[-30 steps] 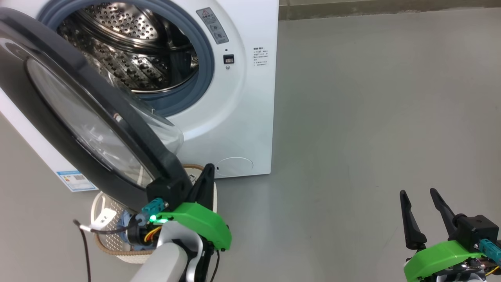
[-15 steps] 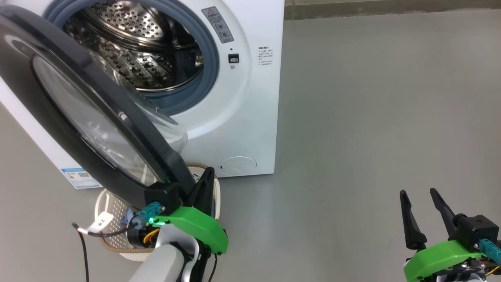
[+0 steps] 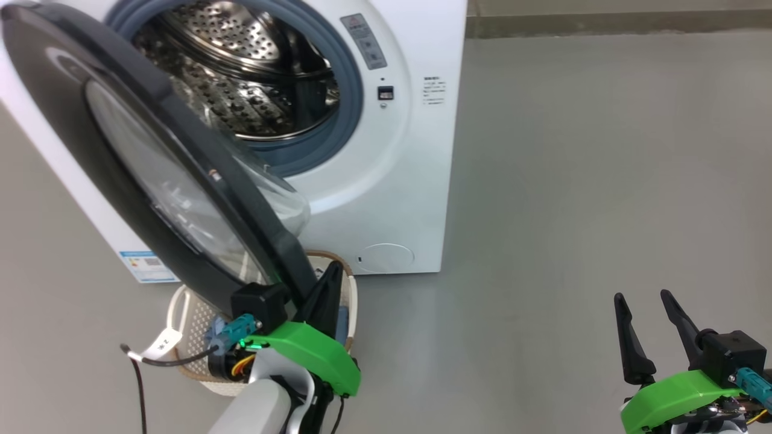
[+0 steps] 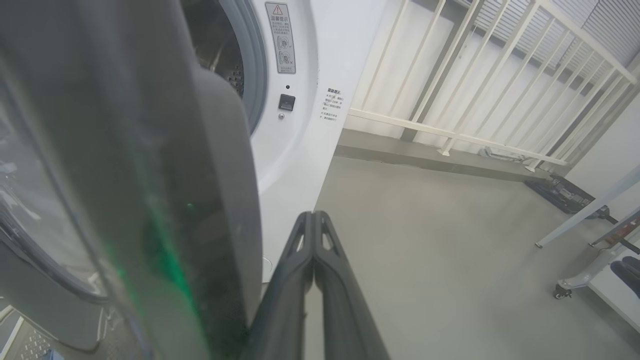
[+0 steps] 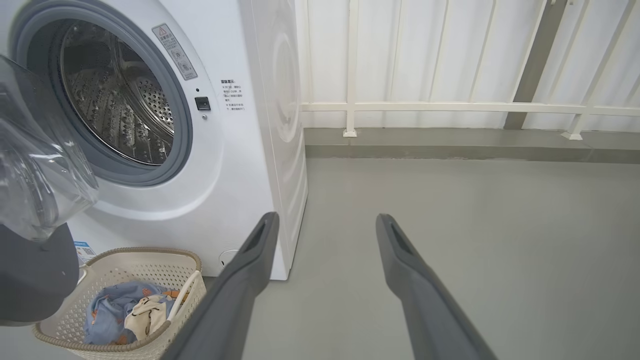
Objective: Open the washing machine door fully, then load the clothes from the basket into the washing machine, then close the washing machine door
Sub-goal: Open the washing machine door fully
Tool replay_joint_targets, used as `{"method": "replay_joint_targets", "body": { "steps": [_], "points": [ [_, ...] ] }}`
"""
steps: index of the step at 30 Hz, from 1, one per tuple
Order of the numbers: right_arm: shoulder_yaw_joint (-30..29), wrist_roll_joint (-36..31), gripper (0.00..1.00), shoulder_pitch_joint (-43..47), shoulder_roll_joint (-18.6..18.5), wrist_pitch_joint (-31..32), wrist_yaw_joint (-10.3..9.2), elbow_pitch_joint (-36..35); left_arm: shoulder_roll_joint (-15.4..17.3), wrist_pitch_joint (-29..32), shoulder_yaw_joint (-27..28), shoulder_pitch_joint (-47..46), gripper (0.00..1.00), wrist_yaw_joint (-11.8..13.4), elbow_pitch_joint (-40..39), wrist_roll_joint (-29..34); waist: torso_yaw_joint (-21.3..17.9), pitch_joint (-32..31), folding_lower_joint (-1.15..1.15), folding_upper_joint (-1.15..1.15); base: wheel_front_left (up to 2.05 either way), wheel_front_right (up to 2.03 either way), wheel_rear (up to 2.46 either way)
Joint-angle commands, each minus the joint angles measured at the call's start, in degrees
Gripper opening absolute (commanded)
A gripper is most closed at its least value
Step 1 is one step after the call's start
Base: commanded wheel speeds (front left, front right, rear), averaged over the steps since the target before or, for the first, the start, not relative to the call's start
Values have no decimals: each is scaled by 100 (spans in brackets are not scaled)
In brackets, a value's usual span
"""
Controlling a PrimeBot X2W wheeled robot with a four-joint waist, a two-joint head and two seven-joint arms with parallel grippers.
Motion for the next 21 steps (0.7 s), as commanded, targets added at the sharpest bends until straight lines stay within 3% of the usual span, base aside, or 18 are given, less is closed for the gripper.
{"method": "replay_joint_targets", "body": {
  "steps": [1, 21],
  "points": [
    [171, 29, 100, -114, -41, -12, 9, -140, 122, -77, 198, -136, 0, 29, -63, -52, 111, -35, 0, 0, 0, 0, 0],
    [356, 85, 100, -40, -41, -40, 9, -93, 198, -20, 95, -10, 0, 52, -29, -118, 1127, -182, 0, 0, 0, 0, 0]
  ]
}}
